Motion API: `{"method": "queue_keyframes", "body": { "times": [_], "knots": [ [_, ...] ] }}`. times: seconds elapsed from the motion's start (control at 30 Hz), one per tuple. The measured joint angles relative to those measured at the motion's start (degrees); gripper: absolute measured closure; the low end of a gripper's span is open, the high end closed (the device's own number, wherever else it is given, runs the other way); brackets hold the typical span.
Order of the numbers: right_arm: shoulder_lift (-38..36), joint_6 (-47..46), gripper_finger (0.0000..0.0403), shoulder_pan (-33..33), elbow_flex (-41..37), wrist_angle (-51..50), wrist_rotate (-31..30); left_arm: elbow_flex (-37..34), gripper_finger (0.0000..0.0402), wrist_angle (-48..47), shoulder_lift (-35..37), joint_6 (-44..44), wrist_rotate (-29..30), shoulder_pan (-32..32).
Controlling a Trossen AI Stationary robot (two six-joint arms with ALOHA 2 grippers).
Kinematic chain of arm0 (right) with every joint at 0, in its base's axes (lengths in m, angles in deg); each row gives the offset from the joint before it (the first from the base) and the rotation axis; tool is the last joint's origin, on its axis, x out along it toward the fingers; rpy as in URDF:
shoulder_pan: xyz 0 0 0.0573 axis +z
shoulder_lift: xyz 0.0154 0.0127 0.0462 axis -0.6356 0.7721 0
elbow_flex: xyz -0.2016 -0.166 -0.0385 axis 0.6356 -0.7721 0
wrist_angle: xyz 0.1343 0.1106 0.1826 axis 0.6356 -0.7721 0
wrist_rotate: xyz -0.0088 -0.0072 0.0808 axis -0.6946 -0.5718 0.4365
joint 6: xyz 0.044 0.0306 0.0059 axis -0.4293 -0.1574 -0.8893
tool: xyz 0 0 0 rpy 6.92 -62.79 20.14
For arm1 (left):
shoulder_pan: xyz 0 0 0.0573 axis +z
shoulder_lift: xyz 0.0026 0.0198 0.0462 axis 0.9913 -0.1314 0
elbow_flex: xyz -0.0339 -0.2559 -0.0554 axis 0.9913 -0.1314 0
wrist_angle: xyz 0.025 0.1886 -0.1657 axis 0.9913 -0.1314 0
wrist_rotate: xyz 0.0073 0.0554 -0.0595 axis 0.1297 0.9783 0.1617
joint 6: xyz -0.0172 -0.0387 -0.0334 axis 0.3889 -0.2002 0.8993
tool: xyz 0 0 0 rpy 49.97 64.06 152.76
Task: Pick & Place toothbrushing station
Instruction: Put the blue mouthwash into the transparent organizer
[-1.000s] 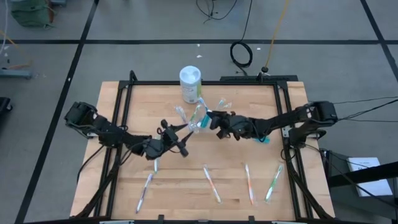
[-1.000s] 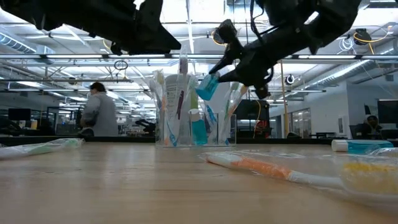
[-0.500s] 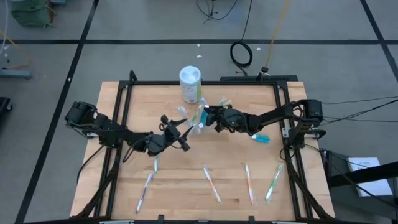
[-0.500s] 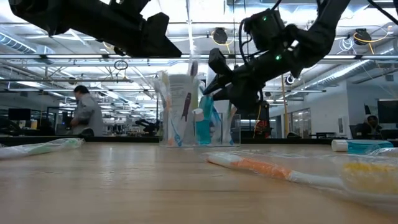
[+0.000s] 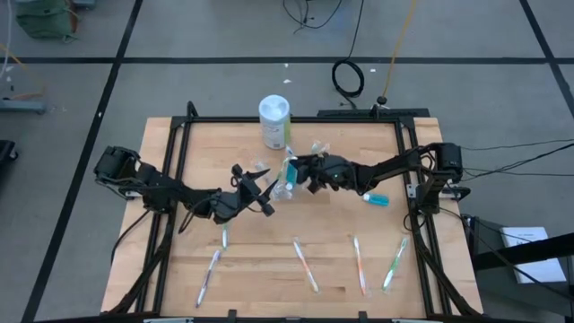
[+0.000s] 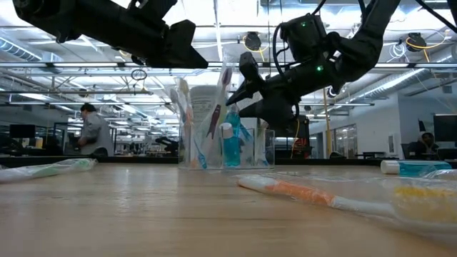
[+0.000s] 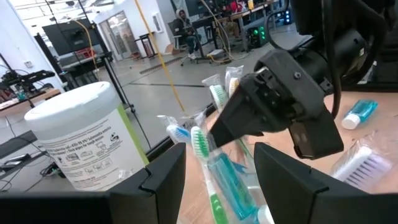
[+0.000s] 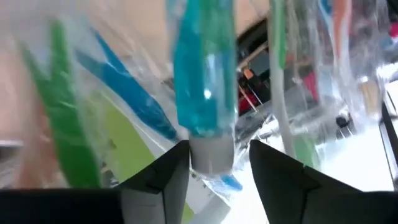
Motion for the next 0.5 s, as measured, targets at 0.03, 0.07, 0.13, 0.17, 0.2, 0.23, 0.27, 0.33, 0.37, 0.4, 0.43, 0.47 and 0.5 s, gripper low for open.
{"method": "queue_keyframes", "body": {
  "times": [0.03,0.07,0.13,0.17,0.2,0.23,0.27,0.33,0.37,0.4,0.43,0.47,0.5],
  "knots": [
    [0.0,0.0,0.0235,0.0,0.0,0.9,0.0,0.0,0.0206,0.0,0.0,0.0,0.0,0.0],
    [0.0,-0.1,0.0232,0.0,0.0,1.9,-0.1,0.0,0.0206,0.0,0.0,0.0,0.0,0.0],
    [0.0,-0.3,0.0227,0.0,0.0,3.7,-0.2,0.0,0.0206,-0.2,0.0,0.0,0.0,0.0],
    [0.0,-1.0,0.0226,0.0,0.0,4.5,-0.2,0.0,0.0206,-0.3,0.0,0.0,0.0,0.0],
    [0.0,-2.5,0.0226,0.0,0.0,5.4,-0.3,0.0,0.0206,-0.3,0.0,0.0,0.0,0.0],
    [0.0,-4.6,0.0226,0.0,0.0,6.2,-0.6,0.0,0.0206,-0.3,0.0,0.0,0.0,0.0],
    [0.0,-6.7,0.0226,0.0,0.0,6.7,-0.9,0.0,0.0206,-0.3,0.0,0.0,0.0,0.0],
    [0.0,-9.4,0.0229,0.0,0.0,7.0,-2.5,0.0,0.0206,-0.3,0.0,0.0,0.0,0.0],
    [0.0,-10.0,0.023,0.0,0.0,7.0,-3.7,0.0,0.0206,-0.3,0.0,0.0,0.0,0.0],
    [0.0,-10.5,0.0232,0.0,0.0,7.0,-5.1,0.0,0.0206,-0.3,0.0,0.0,0.0,0.0],
    [0.0,-11.0,0.0233,0.0,0.0,7.3,-6.5,0.0,0.0206,-0.4,0.0,0.0,0.0,0.0],
    [0.0,-11.9,0.0233,0.0,0.0,7.8,-7.8,0.0,0.0206,-0.4,0.0,0.0,0.0,0.0],
    [0.0,-13.1,0.0233,0.0,0.0,8.6,-9.1,0.0,0.0206,-0.4,0.0,0.0,0.0,0.0]
  ]
}}
